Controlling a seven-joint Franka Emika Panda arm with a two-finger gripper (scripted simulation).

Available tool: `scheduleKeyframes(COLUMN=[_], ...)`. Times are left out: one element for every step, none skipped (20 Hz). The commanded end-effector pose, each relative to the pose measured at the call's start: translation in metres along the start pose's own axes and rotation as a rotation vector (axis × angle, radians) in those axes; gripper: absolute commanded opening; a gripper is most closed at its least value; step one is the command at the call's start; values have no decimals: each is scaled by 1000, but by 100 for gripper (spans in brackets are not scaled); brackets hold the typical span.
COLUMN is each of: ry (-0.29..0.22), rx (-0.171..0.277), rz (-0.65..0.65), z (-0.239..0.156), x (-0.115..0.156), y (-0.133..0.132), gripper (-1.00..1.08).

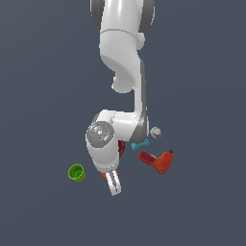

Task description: Pick up a designated object from a clutter of objects.

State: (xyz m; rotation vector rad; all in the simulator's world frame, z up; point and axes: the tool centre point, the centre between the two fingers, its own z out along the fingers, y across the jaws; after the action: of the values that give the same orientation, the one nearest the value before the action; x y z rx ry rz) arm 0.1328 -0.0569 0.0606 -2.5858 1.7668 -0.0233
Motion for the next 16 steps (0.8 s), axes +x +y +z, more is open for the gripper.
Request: scheduleKeyframes(ry=[-7,-7,-7,-7,-7,-7,-7,-7,-7,-7,-7,-7,-7,4,4,4], rx=[-17,-17,-17,-17,-17,-17,-17,-17,-17,-17,-17,-17,-17,6,6,6], rz=[2,2,2,2,2,2,2,2,2,2,2,2,2,4,4,4], z=[14,14,14,14,14,14,14,14,14,14,14,14,14,-1,-2,-2], x=[-2,-1,-1,-1,-1,-1,-1,-1,-1,-1,-1,-1,-1,4,4,3], y=[6,5,5,5,5,5,5,5,5,5,5,5,5,-2,-2,-2], gripper=[100,100,100,-100,-100,-100,-100,-100,-100,-100,-100,-100,-100,-100,-100,-100])
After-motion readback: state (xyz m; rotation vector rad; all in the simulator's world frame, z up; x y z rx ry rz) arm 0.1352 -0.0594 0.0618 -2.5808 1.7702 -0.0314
